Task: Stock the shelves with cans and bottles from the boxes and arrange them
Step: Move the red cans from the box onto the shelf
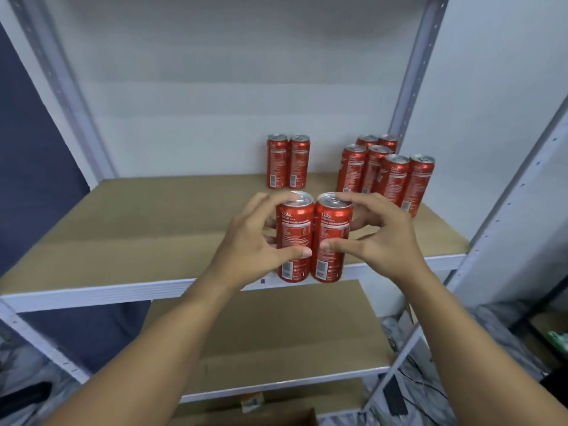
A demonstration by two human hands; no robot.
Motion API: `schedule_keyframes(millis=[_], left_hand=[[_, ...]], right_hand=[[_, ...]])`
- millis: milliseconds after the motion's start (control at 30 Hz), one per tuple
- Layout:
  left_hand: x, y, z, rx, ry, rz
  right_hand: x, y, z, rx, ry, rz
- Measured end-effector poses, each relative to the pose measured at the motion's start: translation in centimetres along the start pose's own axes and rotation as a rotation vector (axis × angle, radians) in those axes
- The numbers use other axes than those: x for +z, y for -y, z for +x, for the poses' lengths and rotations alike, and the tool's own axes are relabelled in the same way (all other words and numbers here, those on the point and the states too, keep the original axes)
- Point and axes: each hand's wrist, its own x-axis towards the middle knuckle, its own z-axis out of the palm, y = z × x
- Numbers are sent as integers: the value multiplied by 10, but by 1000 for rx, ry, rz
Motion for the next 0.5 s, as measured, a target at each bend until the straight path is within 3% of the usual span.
schedule_keyframes(millis=[500], left_hand=[[56, 64, 89, -61, -86, 42]], right_hand=[[19, -69, 71, 83, -8, -6]])
